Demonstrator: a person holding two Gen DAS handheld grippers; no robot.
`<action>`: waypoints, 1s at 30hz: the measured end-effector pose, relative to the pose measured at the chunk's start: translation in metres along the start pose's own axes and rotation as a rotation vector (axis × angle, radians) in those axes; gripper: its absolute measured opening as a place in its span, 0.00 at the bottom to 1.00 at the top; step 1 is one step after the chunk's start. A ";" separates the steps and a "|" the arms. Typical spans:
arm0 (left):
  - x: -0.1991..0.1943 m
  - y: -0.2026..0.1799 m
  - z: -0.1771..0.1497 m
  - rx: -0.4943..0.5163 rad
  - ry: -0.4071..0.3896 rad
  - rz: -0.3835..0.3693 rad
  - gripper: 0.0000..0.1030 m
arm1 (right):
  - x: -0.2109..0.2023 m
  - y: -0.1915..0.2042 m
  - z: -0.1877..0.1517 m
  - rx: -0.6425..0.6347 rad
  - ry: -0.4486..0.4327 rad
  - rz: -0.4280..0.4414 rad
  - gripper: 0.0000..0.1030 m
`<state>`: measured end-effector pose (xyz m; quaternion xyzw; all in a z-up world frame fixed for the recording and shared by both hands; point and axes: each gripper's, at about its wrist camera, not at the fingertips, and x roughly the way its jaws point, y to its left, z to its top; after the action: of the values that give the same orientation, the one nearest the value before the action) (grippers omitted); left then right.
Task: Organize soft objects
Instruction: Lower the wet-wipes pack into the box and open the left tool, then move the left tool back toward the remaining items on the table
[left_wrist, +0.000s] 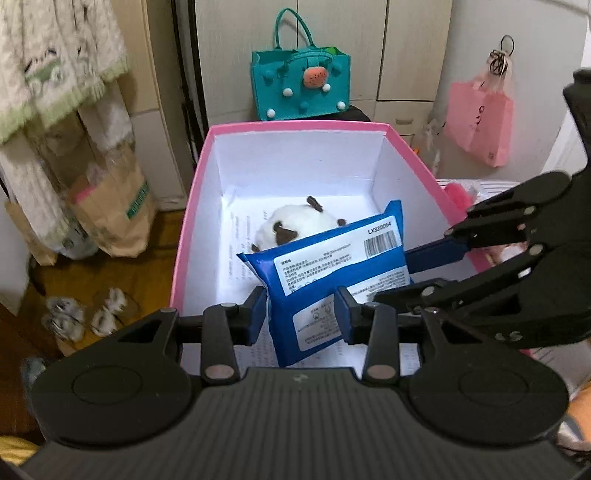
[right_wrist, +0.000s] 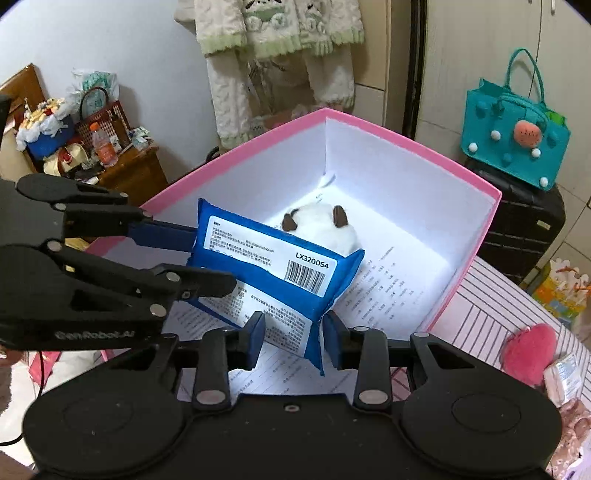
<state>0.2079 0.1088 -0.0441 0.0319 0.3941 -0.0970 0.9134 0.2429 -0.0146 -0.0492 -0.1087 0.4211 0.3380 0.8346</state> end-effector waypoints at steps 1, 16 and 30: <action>0.000 -0.001 0.000 0.008 -0.003 0.007 0.39 | 0.000 0.000 0.000 0.004 0.002 0.005 0.40; -0.056 -0.002 0.000 0.001 -0.034 -0.125 0.58 | -0.060 -0.005 -0.014 0.035 -0.066 0.024 0.45; -0.138 -0.049 0.000 0.125 -0.044 -0.259 0.59 | -0.160 -0.009 -0.047 0.051 -0.129 0.087 0.48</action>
<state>0.1059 0.0820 0.0569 0.0356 0.3680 -0.2394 0.8978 0.1522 -0.1187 0.0449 -0.0468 0.3793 0.3695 0.8470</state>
